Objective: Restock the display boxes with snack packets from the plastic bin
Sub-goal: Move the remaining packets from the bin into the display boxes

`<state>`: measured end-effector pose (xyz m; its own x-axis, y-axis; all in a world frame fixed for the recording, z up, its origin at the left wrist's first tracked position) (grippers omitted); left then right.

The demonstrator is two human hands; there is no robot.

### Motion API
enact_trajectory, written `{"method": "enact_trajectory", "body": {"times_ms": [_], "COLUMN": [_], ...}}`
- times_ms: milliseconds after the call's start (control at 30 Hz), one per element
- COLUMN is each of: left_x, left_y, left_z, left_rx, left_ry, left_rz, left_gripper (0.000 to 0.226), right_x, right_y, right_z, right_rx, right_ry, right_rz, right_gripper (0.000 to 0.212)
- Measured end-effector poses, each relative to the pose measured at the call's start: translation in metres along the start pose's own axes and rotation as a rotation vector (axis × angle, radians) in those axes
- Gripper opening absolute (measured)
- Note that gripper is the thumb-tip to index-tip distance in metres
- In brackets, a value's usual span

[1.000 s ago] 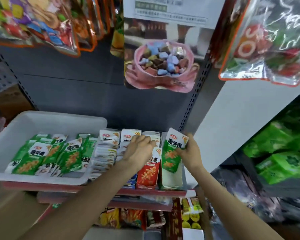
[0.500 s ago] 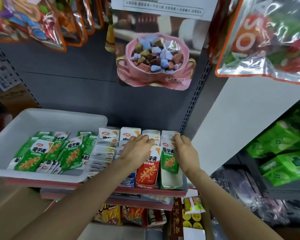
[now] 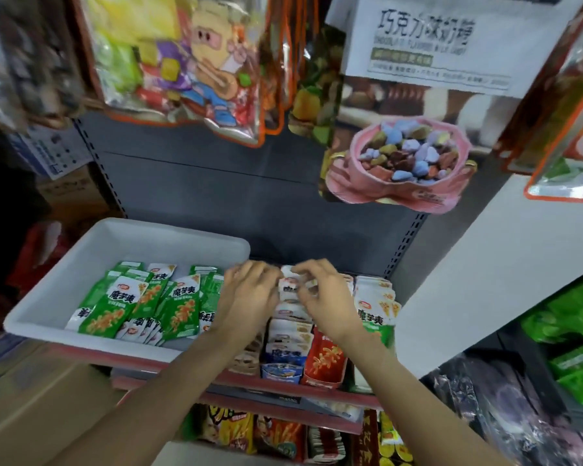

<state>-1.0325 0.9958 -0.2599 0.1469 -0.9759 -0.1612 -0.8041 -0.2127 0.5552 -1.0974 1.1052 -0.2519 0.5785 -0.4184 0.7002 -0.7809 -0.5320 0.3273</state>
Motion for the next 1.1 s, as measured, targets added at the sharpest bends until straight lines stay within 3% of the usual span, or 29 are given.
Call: {"method": "enact_trajectory", "body": {"times_ms": [100, 133, 267, 433, 467, 533, 600, 633, 700, 733, 767, 800, 900, 1000, 1100], "left_x": [0.054, 0.074, 0.143, 0.212, 0.22, 0.231, 0.237, 0.238, 0.243, 0.245, 0.245, 0.247, 0.247, 0.248, 0.242], "left_y": [-0.014, -0.019, -0.039, -0.065, -0.069, -0.075, -0.08, -0.083, -0.09, -0.093, -0.093, -0.095, -0.094, -0.086, -0.078], "left_z": [-0.011, -0.011, -0.006, 0.021, 0.025, 0.033, 0.04, 0.045, 0.056, 0.059, 0.059, 0.063, 0.063, 0.053, 0.029], "left_rx": [-0.006, 0.024, 0.251, 0.479, 0.522, 0.584, 0.653, 0.684, 0.736, 0.74, 0.728, 0.704, 0.659, 0.586, 0.426], "left_ry": [-0.022, -0.007, 0.026, -0.099, -0.115, -0.164, -0.215, -0.251, -0.366, -0.394, -0.404, -0.398, -0.424, -0.52, -0.795], "left_rz": [-0.119, -0.161, -0.357, -0.569, -0.598, -0.641, -0.676, -0.707, -0.874, -0.954, -1.003, -1.052, -1.107, -1.118, -1.154], "left_gripper": [0.016, 0.023, 0.03, 0.014, 0.015, 0.02, 0.024, 0.026, 0.025, 0.017, 0.005, 0.011, 0.032, 0.018, 0.008], "right_x": [0.039, 0.051, 0.081, 0.074, 0.071, 0.063, 0.055, 0.049, 0.039, 0.031, 0.019, 0.016, 0.021, 0.027, 0.036], "right_y": [0.011, 0.014, 0.024, 0.023, 0.02, 0.014, 0.009, 0.008, 0.008, 0.008, 0.008, 0.006, 0.002, 0.008, 0.017], "right_z": [0.037, 0.051, 0.126, 0.219, 0.229, 0.242, 0.249, 0.253, 0.261, 0.268, 0.277, 0.28, 0.278, 0.264, 0.247], "right_rx": [0.051, 0.072, 0.201, 0.498, 0.529, 0.574, 0.568, 0.538, 0.437, 0.392, 0.352, 0.344, 0.311, 0.279, 0.223], "right_ry": [0.051, 0.058, -0.005, -0.142, -0.119, -0.131, -0.108, -0.079, -0.029, -0.001, 0.024, 0.055, 0.118, 0.122, 0.205], "right_rz": [-0.032, -0.054, -0.036, 0.348, 0.425, 0.511, 0.616, 0.666, 0.751, 0.784, 0.816, 0.862, 0.925, 0.884, 0.825], "right_gripper": [0.025, 0.024, 0.027, 0.043, 0.036, 0.002, 0.032, 0.034, 0.012, 0.007, 0.019, 0.022, 0.004, 0.024, 0.036]}}
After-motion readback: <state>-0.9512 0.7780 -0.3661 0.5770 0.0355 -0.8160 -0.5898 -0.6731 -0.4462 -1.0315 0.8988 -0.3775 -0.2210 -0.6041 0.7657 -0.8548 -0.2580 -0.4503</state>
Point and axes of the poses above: each hand's wrist, its own y-axis towards the middle knuckle, its own z-axis out of the palm, x = y × z, the point moved 6 cm from there along y, towards the middle knuckle, and after that the axes turned 10 degrees about -x, right-handed, at the moved point
